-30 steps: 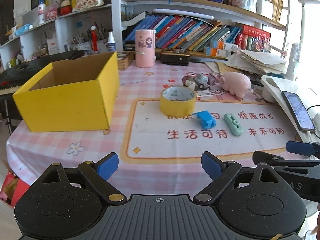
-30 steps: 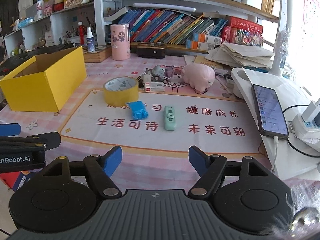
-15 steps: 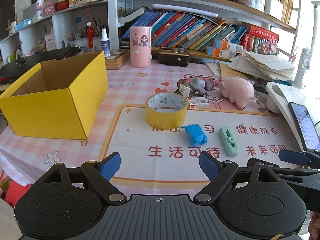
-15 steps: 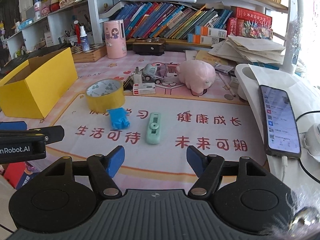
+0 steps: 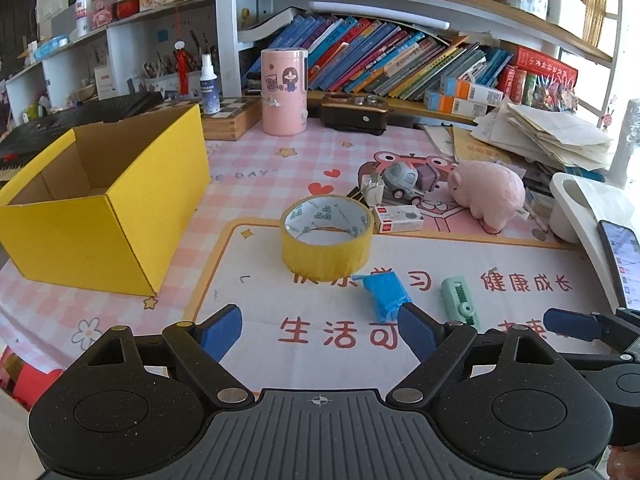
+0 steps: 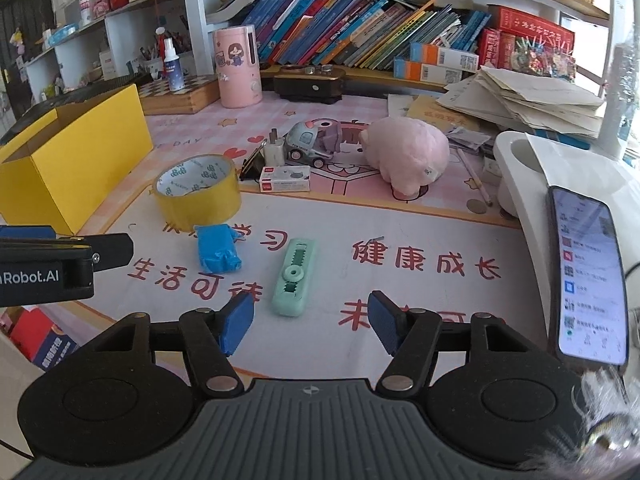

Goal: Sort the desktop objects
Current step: 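Move the left tool to the blue object while the right tool approaches the mint-green clip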

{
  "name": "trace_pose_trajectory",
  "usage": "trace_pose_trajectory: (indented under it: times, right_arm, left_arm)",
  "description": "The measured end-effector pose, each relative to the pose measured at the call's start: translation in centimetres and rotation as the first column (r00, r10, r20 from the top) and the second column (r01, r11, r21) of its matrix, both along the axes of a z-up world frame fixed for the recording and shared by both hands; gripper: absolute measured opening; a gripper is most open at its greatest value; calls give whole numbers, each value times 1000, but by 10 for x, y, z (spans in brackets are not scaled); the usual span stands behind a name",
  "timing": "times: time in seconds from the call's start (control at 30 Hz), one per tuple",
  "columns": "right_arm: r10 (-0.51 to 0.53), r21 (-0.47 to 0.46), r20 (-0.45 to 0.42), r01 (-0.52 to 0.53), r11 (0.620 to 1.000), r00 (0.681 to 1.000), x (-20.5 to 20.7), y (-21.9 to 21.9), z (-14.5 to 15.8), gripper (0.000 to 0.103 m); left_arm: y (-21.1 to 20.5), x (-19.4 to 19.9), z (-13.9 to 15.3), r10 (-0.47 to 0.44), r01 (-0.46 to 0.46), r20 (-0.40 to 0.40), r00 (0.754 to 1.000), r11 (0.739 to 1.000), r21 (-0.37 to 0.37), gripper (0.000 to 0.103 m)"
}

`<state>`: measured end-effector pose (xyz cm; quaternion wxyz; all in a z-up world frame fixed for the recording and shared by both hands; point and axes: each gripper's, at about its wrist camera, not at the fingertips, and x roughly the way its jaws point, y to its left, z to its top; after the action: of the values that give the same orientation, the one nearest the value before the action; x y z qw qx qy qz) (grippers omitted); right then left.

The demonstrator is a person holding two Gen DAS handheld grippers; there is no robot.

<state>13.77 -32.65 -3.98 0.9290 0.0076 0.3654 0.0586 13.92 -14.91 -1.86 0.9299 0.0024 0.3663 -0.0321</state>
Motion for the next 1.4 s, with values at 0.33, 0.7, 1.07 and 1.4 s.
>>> trace_pose_trajectory:
  times: [0.33, 0.7, 1.07, 1.4]
  right_arm:
    - [70, -8, -19, -71, 997, 997, 24, 1, -11, 59]
    - [83, -17, -42, -84, 996, 996, 59, 8, -30, 44]
    - [119, -16, -43, -120, 993, 992, 71, 6, -37, 35]
    - [115, -53, -43, -117, 992, 992, 69, -8, -37, 23]
  left_arm:
    - [-7, 15, -6, 10, -10, -20, 1000, 1000, -1, 80]
    - [-3, 28, -10, 59, -59, -51, 997, 998, 9, 75]
    - [-17, 44, -11, 18, -17, -56, 998, 1000, 20, 75]
    - [-41, 62, -32, -68, 68, -109, 992, 998, -8, 70]
